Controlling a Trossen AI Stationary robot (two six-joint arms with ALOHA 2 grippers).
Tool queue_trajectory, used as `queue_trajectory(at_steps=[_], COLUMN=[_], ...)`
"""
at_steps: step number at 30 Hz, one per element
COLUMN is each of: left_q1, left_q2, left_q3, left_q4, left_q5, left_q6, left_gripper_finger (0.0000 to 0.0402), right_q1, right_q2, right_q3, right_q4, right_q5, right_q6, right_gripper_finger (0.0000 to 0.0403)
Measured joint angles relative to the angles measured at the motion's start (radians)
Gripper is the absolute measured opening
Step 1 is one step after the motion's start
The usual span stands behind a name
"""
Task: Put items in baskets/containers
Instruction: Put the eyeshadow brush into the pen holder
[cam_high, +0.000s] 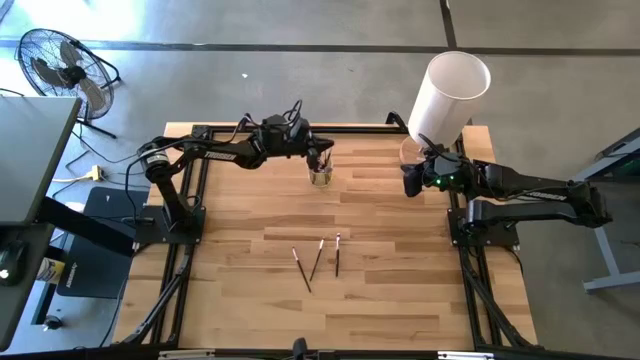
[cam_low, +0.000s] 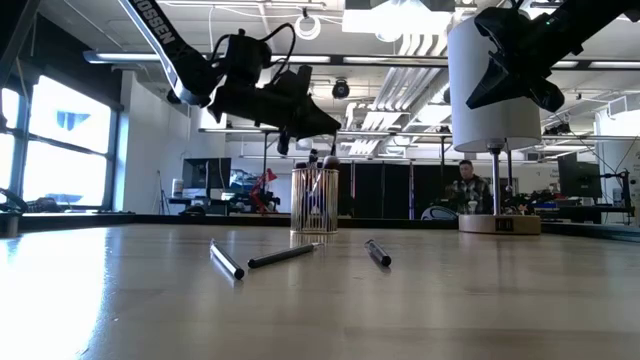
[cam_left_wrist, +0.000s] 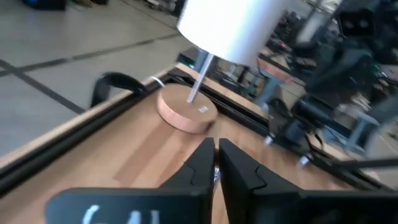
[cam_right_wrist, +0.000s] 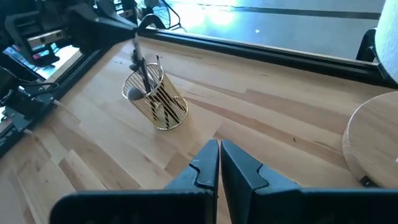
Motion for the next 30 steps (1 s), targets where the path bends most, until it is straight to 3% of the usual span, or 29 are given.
queue_trajectory(at_steps=[9,14,18,20,23,26,30], left_q1=[0.0,-0.014,-0.065,-0.119,-0.206,-0.287,-0.354], left_q2=[0.0,0.0,-0.078,-0.11,-0.146,-0.154,-0.152], left_q3=[0.0,0.008,0.06,0.125,0.23,0.383,0.555], left_q4=[-0.014,-0.023,-0.18,-0.312,-0.647,-0.96,-1.393], left_q5=[0.2,0.177,0.034,-0.115,-0.383,-0.602,-0.662], left_q6=[0.074,0.052,0.039,0.099,0.107,-0.048,-0.395], left_gripper_finger=[0.012,0.0181,0.0192,0.0193,0.0193,0.0193,0.0193], right_q1=[0.0,0.0,0.0,0.0,0.0,0.0,0.0], right_q2=[0.0,0.0,0.0,0.0,0.0,0.0,0.0], right_q3=[0.0,0.0,-0.001,-0.002,-0.002,-0.002,-0.002], right_q4=[0.0,0.0,-0.001,-0.003,-0.019,-0.041,-0.063], right_q5=[-0.035,-0.082,-0.136,-0.158,-0.189,-0.219,-0.246], right_q6=[-0.055,-0.093,-0.134,-0.153,-0.177,-0.192,-0.232], right_gripper_finger=[0.0012,0.0012,0.0012,0.0012,0.0012,0.0012,0.0012])
